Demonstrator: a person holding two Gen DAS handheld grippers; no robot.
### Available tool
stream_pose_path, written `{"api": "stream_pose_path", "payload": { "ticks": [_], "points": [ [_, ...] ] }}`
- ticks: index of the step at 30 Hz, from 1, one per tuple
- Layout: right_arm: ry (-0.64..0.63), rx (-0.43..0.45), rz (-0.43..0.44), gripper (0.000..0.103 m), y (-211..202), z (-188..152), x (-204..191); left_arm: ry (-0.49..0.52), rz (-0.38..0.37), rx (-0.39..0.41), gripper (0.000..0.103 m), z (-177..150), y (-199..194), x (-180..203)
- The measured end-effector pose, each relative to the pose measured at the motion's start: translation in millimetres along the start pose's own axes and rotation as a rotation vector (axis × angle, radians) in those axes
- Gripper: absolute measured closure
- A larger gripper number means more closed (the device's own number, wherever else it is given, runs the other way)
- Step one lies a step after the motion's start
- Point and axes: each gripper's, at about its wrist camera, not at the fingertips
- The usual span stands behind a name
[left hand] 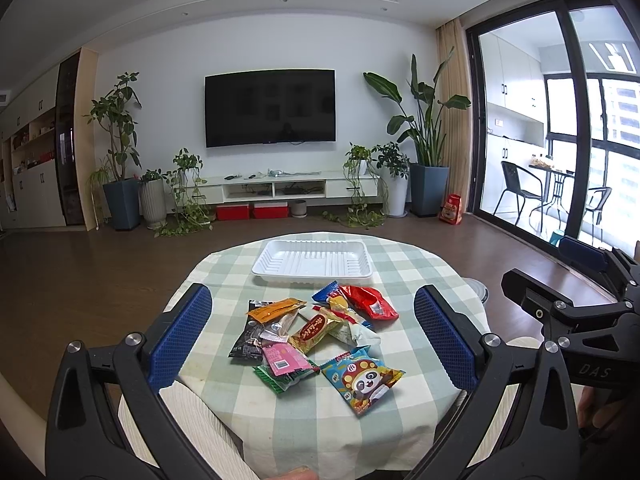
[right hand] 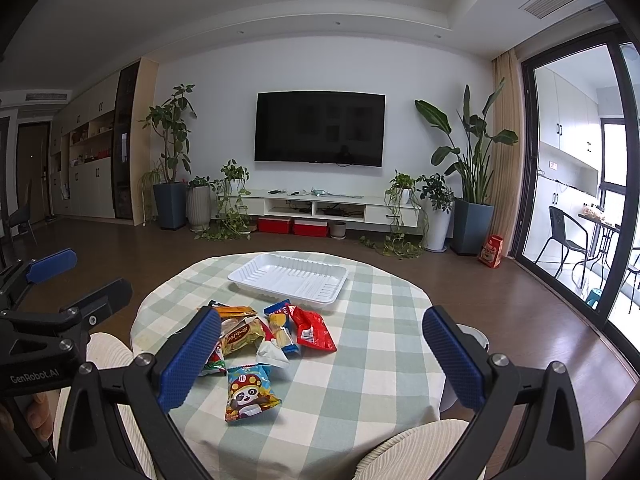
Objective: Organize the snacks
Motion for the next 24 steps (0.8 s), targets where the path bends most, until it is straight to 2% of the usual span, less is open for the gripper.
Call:
{"api": "stream_pose_path", "payload": {
  "ticks": [24],
  "points": [
    [-0.001,0.006,-0.003,0.000,-1.8,-1.0,-0.3,-0.002,0.001,0.001,0.000,-3.3,-1.1,1.4]
  ]
}}
Point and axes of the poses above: each gripper's, at about its wrist camera, not at the fingertips, and y roughly the way its jaws point, x to its right, z to its top, and after that the axes turned 3 degrees about -y, right-handed
